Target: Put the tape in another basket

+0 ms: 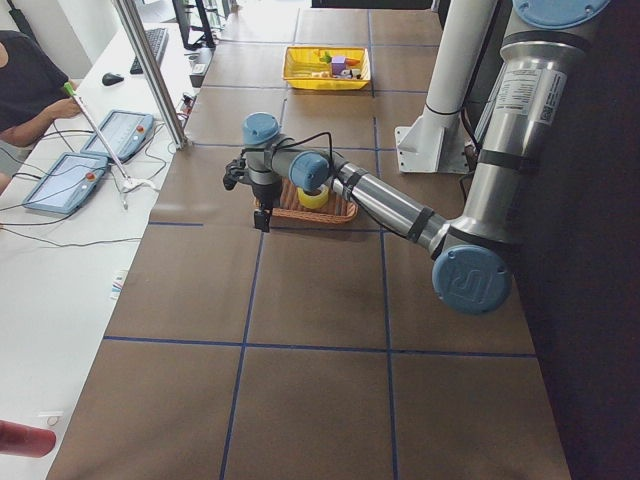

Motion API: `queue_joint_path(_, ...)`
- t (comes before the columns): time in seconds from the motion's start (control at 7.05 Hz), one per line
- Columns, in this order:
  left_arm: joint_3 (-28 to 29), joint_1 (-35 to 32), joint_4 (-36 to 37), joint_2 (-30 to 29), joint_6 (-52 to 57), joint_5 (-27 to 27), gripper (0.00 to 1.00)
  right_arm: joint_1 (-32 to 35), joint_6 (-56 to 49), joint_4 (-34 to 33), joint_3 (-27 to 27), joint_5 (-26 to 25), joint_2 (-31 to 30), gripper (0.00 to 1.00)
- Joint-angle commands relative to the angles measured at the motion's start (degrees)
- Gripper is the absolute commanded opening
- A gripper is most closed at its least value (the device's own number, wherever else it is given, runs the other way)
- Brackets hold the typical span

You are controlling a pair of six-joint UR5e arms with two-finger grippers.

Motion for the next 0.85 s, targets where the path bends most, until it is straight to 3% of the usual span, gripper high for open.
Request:
queue_joint_path(0.0,2.9,-9.93,0.04,7.3,14.28,-2.35,1.0,0.11,0.12,0.1,-0.43,-0.15,0.38,1.0)
queue_joint_path(0.43,10.81,-17.25,-0.83,12.32,24.06,-2.44,1.0,0.11,0.21,0.1,-0.61,-0.24,0.73,1.0)
queue_joint_path(0.71,10.83,-17.35,-0.49,13.74,23.48,-3.58,1.0,0.11,0.03,0.1,-0.61,-0.24,0.73,1.0)
